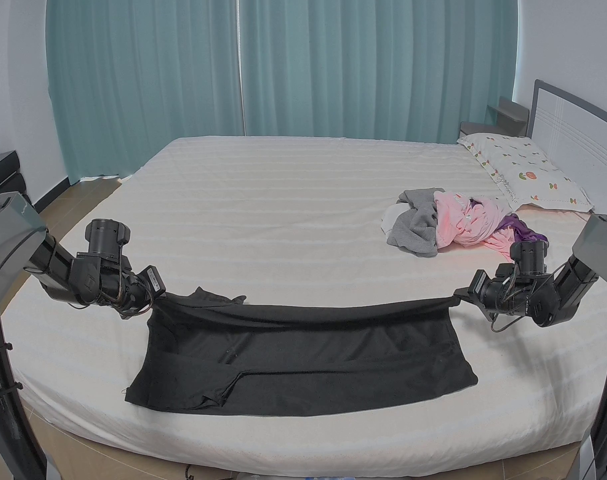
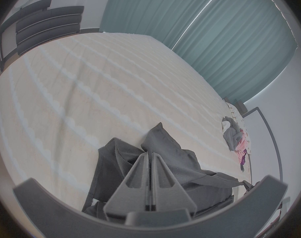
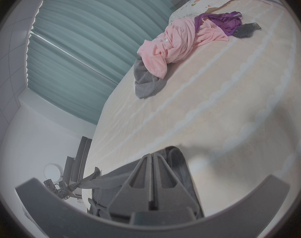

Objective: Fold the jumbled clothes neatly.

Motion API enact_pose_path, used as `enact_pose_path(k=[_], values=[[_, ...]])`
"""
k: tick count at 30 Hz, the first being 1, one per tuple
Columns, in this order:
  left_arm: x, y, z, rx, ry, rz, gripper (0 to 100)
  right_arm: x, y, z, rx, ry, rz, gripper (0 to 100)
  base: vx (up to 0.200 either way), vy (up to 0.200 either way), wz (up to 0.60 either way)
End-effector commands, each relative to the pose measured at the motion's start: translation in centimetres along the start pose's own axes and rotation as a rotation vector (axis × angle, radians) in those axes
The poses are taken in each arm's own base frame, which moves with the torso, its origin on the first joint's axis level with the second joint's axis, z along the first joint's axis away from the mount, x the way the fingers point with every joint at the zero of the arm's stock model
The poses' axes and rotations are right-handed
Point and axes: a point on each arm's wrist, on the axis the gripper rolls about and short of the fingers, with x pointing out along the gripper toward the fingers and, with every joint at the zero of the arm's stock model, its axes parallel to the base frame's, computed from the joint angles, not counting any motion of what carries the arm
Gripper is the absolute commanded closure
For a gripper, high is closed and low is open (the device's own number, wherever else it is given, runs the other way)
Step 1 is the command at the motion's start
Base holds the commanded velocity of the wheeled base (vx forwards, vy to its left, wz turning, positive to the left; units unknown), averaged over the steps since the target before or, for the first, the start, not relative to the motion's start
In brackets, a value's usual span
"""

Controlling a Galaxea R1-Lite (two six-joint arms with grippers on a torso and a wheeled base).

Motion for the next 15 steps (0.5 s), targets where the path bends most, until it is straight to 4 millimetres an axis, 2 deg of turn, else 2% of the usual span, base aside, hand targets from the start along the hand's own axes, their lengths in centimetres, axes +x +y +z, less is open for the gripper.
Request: enact_pose_path(k=[1,7,15], values=[[-1.0,0.7,-0.8,-0.010,0.019,0.018,100,-1.0,-1.0,-1.0,-0.009,0.030,-0.014,100,0.000,0.000,0.00],[-1.1,1.6,-2.2,-0.015,0.062,0.044,100,-1.1,-2.2,-2.3,-0.014,0.075,-0.047,100,0.000,0.000,0.00],[-0.5,2.5,-3.4,-0.016,0.063,0.045,100,-1.0,-2.7,-3.1,-0.021,0.108,-0.059,100,0.000,0.000,0.00]])
